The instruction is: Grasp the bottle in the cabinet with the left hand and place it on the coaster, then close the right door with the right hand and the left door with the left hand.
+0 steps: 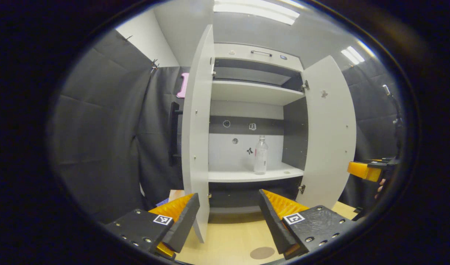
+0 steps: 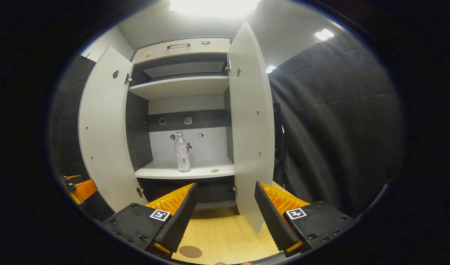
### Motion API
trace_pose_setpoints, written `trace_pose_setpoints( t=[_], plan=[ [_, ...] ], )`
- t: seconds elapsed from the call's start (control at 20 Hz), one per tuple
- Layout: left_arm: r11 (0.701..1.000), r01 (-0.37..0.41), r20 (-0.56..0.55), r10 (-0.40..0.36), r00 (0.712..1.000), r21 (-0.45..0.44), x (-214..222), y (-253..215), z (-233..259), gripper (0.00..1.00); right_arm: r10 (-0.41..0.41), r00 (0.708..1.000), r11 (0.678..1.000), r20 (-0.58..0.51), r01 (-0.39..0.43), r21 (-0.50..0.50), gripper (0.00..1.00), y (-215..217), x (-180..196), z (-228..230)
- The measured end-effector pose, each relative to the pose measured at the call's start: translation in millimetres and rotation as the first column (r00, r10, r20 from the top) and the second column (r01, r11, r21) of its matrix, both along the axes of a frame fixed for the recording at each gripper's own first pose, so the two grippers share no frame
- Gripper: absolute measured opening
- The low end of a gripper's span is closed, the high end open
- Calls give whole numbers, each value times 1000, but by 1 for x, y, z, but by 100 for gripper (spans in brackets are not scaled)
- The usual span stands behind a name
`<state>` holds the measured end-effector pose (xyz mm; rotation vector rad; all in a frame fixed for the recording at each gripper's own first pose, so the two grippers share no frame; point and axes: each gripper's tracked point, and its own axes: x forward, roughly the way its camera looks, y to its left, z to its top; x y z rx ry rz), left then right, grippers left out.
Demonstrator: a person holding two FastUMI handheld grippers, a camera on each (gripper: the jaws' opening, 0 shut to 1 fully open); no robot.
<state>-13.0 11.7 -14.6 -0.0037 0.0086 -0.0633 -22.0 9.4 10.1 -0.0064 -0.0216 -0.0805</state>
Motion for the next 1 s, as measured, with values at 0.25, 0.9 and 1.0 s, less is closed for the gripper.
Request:
trace_pose_setpoints(
  t=[0.25,0.9,1.0],
  plan=[
    [997,75,2,-75,997,16,11,-23,2,99,-52,999,999,-2,52,-8,92,-15,-5,6],
    [981,193,-9,-193,981,21,135,-93,21,93,-321,946,946,39,319,49,98,-137,12,25],
    [982,189,-6,-188,982,19,164,-101,26,93,-347,937,936,38,343,73,98,-154,22,28]
  ],
)
